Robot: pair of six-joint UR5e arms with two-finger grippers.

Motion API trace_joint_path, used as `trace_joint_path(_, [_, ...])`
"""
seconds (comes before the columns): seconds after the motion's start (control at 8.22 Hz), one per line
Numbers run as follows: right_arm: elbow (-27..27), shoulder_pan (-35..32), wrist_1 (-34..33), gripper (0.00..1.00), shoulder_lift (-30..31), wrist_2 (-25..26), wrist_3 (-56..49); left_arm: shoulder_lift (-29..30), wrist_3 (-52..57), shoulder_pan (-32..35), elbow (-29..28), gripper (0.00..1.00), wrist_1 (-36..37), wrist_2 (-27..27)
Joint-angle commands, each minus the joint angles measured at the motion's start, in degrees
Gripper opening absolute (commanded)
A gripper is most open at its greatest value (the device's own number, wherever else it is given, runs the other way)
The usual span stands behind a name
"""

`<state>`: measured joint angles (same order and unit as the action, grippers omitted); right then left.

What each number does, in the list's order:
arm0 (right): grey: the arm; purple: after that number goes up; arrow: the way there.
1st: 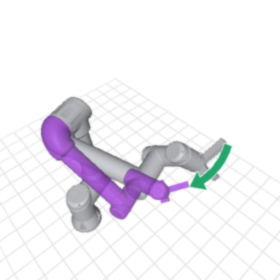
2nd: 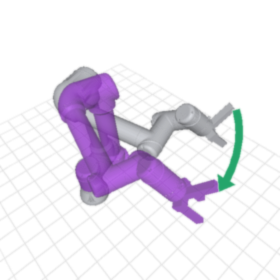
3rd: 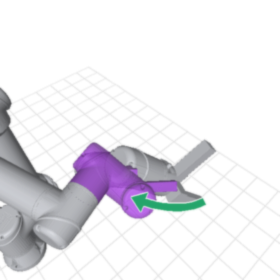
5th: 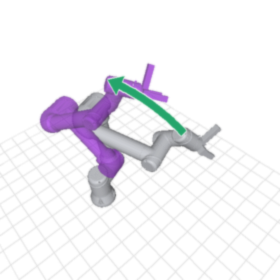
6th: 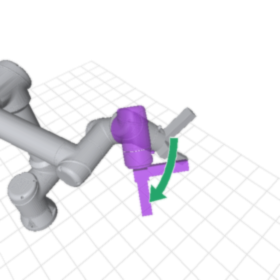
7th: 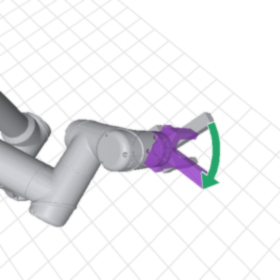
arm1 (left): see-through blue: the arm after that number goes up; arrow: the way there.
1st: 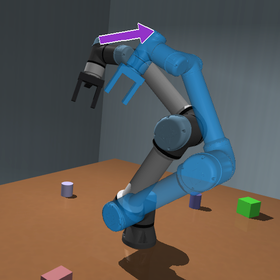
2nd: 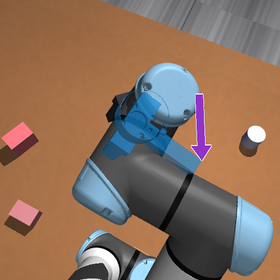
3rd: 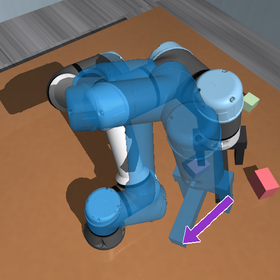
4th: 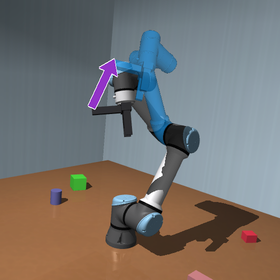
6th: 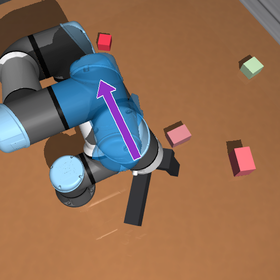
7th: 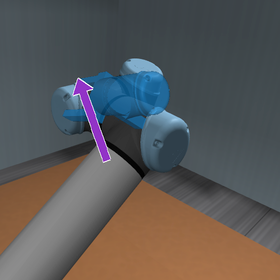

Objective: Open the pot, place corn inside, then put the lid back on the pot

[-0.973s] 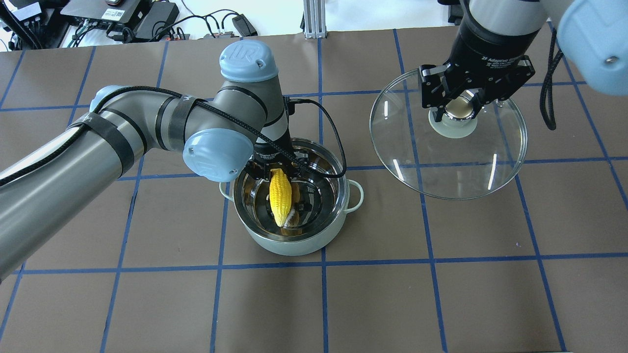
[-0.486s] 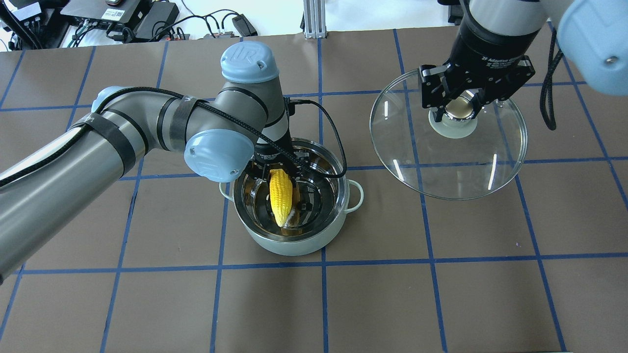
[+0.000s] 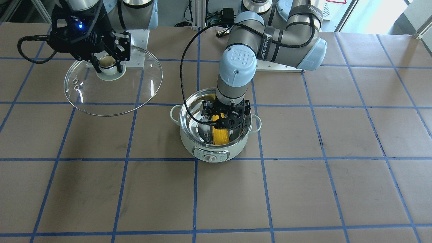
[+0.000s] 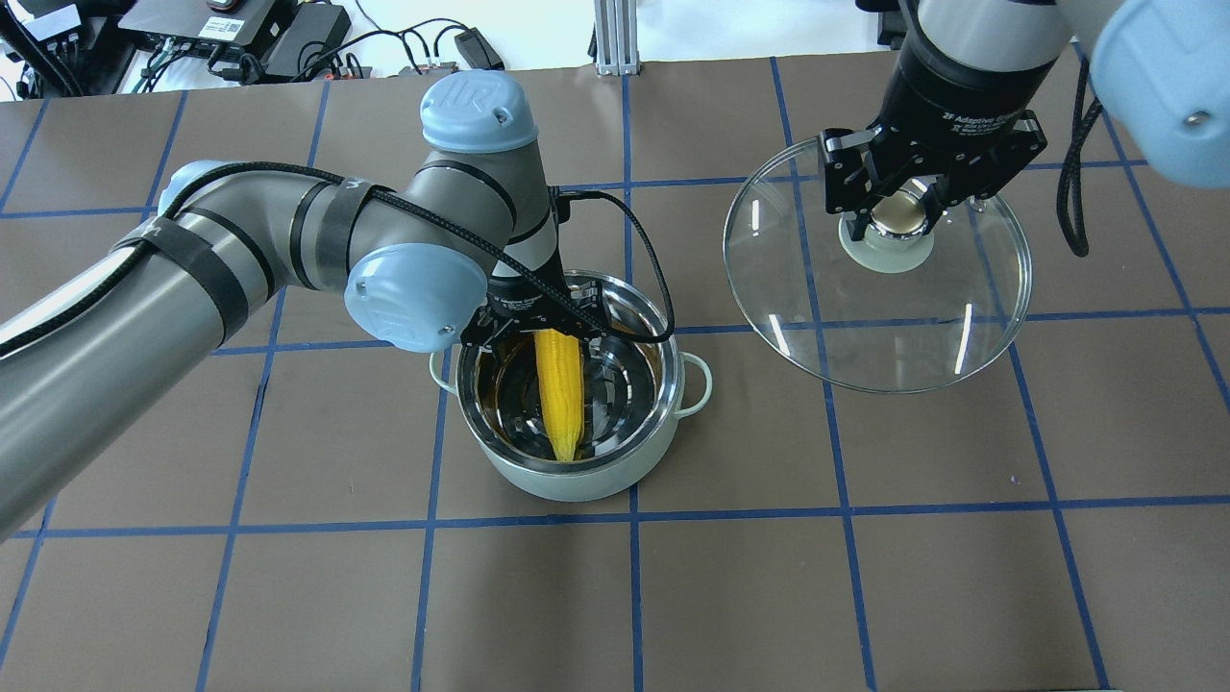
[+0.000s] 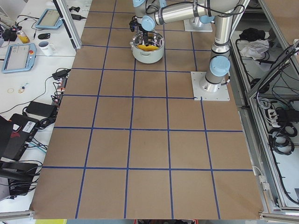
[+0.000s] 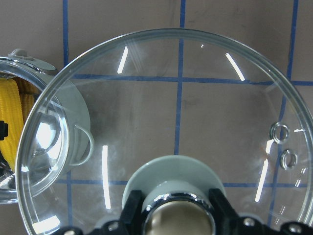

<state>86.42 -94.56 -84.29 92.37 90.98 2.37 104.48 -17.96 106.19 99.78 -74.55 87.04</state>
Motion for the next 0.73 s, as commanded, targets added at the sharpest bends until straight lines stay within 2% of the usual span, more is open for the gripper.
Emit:
trace_joint_path(0.0, [-0.02, -0.01, -0.17, 0.30, 0.00, -0.01, -0.08, -1.39, 1.77, -1.15, -4.57, 1.00, -4.62, 0.06])
trace_joint_path(0.24, [0.07, -0.01, 0.00, 0.30, -0.09, -0.27, 0.01, -1.30, 9.65, -6.75, -13.60, 1.00, -14.26, 0.84])
trace_joint_path(0.49, [0.24, -1.59, -0.17, 0.29, -1.66, -1.06, 1.23, -1.39, 18.44, -13.52, -19.78, 1.00, -16.76, 2.59])
trace_joint_path(0.61, [-0.02, -5.68, -0.69, 0.27, -4.02, -0.98, 5.76, -1.56, 21.09, -15.72, -20.50, 1.00, -16.76, 5.13])
